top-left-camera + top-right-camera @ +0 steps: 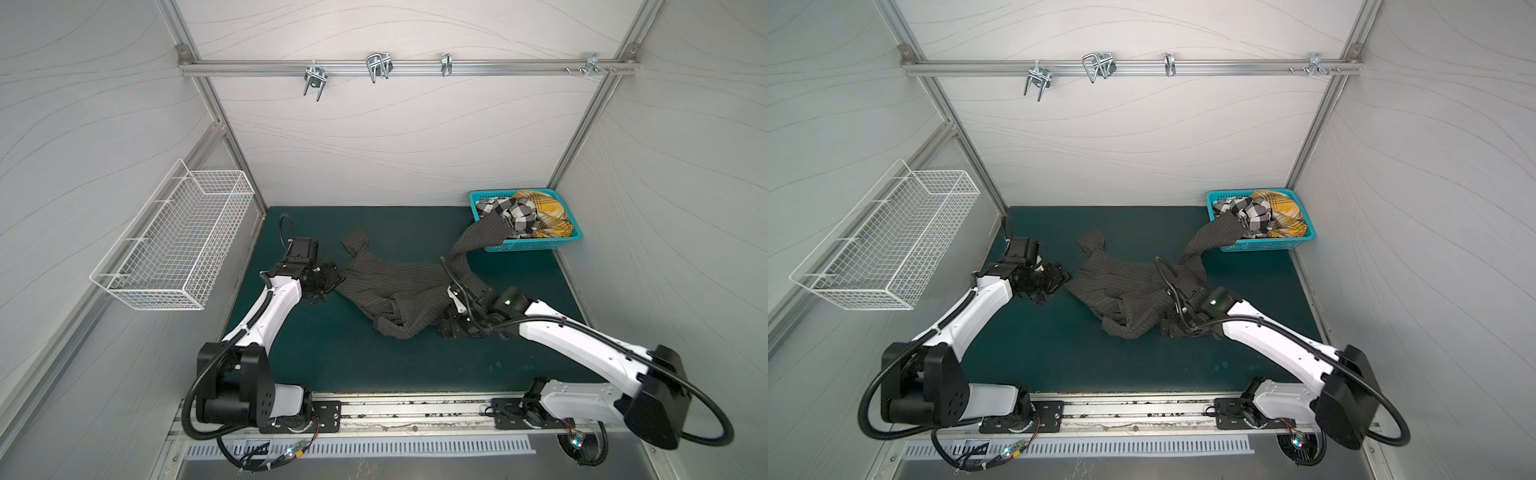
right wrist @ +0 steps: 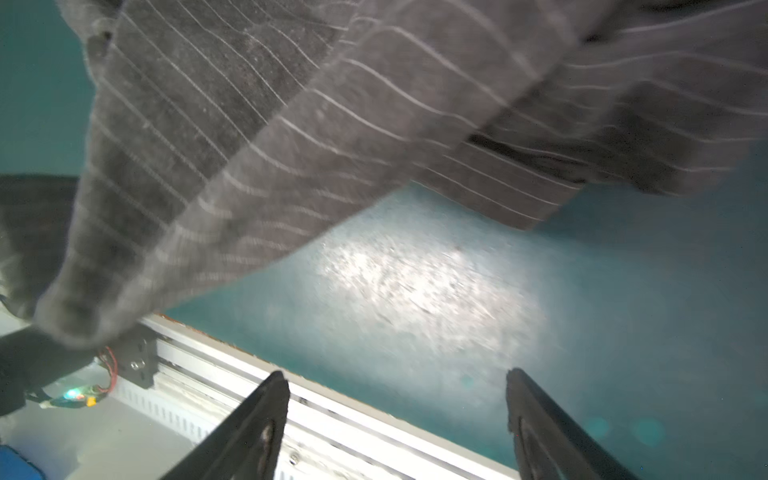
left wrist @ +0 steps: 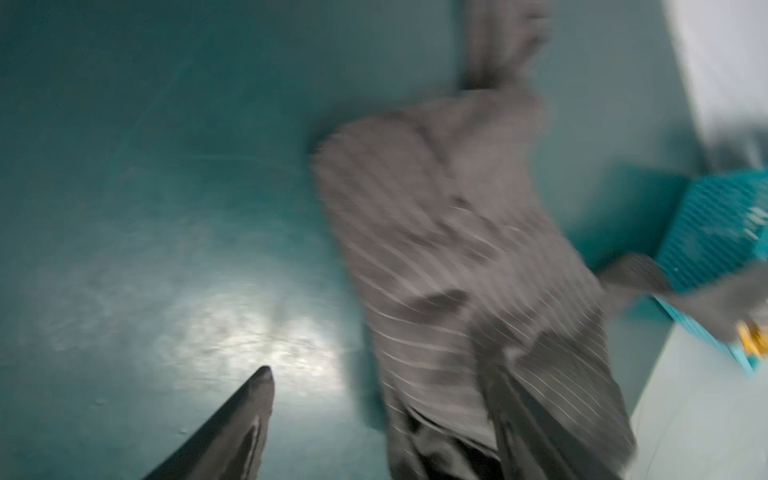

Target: Fold and stack the long sleeve shirts

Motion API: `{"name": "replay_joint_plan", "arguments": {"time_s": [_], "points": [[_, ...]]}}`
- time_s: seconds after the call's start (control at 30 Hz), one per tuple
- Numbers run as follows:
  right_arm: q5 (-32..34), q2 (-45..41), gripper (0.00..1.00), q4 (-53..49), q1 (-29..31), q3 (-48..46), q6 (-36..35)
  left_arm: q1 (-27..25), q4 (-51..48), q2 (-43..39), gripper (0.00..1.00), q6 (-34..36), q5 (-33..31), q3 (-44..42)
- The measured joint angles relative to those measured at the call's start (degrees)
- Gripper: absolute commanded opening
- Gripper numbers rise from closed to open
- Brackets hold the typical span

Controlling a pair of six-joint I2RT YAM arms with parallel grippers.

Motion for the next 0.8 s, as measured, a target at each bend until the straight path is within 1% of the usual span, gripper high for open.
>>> {"name": "replay_joint_plan", "arguments": {"time_s": [0.13,0.2,0.23,0.27,0.3,0.33,0.37,0.4,0.43,0.53,0.6,0.7,0.8], "points": [[-1.1,9.8,0.84,2.5,0.3,4.1,1.9,0.8,4.9,8.5,0.99,-0.2,5.2,-0.6],[-1.7,12.8,0.83,3.9,-0.3,5.1,2.5,0.6,8.2,12.4,0.92,-0.8,7.2,-0.6],[-2.4,13.7,0.82,4.5,-1.1,5.2,2.9,0.6,9.3,13.5,0.85,-1.2,7.7,-0.6],[-2.9,14.3,0.76,4.9,-2.0,5.2,3.2,0.5,10.5,14.7,0.74,-1.3,8.2,-0.6],[-3.5,14.8,0.59,5.3,-3.5,5.2,3.4,0.5,11.5,15.7,0.58,-1.7,8.7,-0.4],[-4.1,15.1,0.38,5.6,-4.9,5.2,3.6,0.5,12.2,16.5,0.39,-2.1,9.0,0.0],[-4.7,15.4,0.22,6.1,-6.9,5.2,3.3,0.5,13.0,17.4,0.05,-2.4,9.6,0.7],[-5.2,15.7,0.06,6.4,-9.0,5.3,3.0,0.5,13.5,18.2,0.0,-2.5,9.9,1.5],[-5.4,15.9,0.0,6.4,-10.8,5.6,2.8,0.5,13.9,18.6,0.0,-2.6,10.0,2.3],[-5.4,16.9,0.0,4.6,-15.9,8.7,0.8,0.5,14.7,18.1,0.0,-2.8,10.1,4.1],[-4.2,16.7,0.0,2.4,-18.3,12.1,-1.7,0.5,14.1,14.8,0.0,-3.0,9.0,4.3],[-0.9,13.6,0.0,-1.8,-19.2,18.0,-5.7,0.5,9.8,3.4,0.0,-2.8,5.3,4.9],[2.3,8.0,0.0,-5.2,-19.3,23.7,-9.6,0.5,6.6,-9.9,0.0,-2.5,1.6,8.7]]}}
